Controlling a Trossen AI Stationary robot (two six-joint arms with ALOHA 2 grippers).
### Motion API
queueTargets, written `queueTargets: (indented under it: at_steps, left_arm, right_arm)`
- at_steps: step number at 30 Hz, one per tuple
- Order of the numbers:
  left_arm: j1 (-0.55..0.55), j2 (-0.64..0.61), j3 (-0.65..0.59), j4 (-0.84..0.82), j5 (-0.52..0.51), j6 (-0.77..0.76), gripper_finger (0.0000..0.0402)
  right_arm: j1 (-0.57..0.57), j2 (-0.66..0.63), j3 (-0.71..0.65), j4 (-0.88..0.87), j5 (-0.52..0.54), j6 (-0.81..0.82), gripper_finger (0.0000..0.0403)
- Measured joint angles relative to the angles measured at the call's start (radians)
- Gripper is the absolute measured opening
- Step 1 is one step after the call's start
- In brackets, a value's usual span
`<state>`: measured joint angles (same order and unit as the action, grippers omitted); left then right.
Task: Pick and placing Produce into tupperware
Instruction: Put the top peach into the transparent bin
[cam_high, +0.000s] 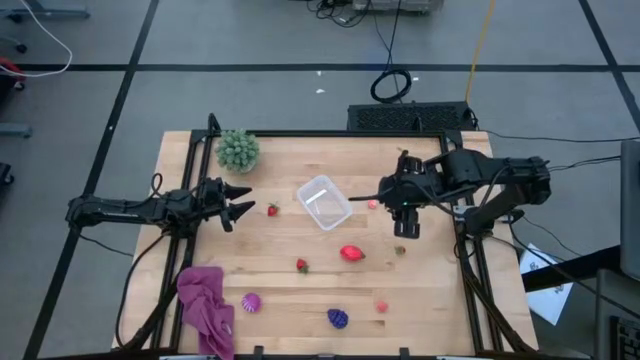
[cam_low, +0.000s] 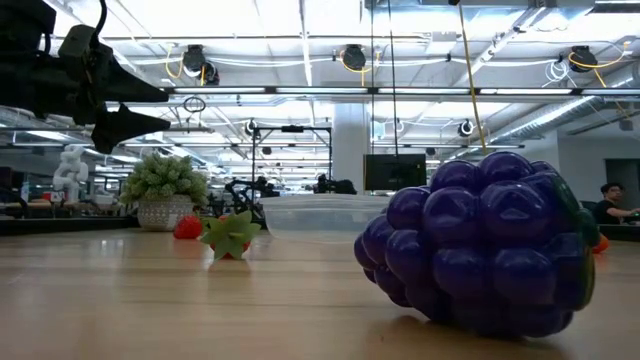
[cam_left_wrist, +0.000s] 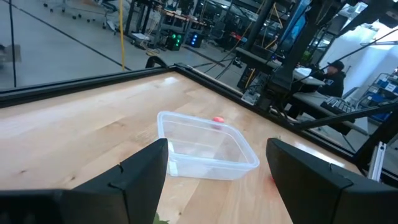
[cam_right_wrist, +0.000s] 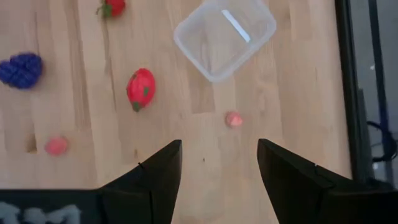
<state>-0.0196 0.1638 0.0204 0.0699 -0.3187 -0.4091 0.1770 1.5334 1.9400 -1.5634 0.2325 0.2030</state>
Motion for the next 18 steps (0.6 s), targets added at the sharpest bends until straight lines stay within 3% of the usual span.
queueTargets:
  at_steps: [8,18]
  left_arm:
    - [0.0,0.0,0.0,0.0,0.001,0.017,0.0273]
    - [0.0,0.0,0.0,-0.036,0.003,0.033,0.0273]
  right_arm:
    - [-0.033,-0.002,-0.012,0.038,0.001,-0.032,0.0199]
    - [-0.109,-0.001,-0.278,0.198,0.001,-0.087,0.0199]
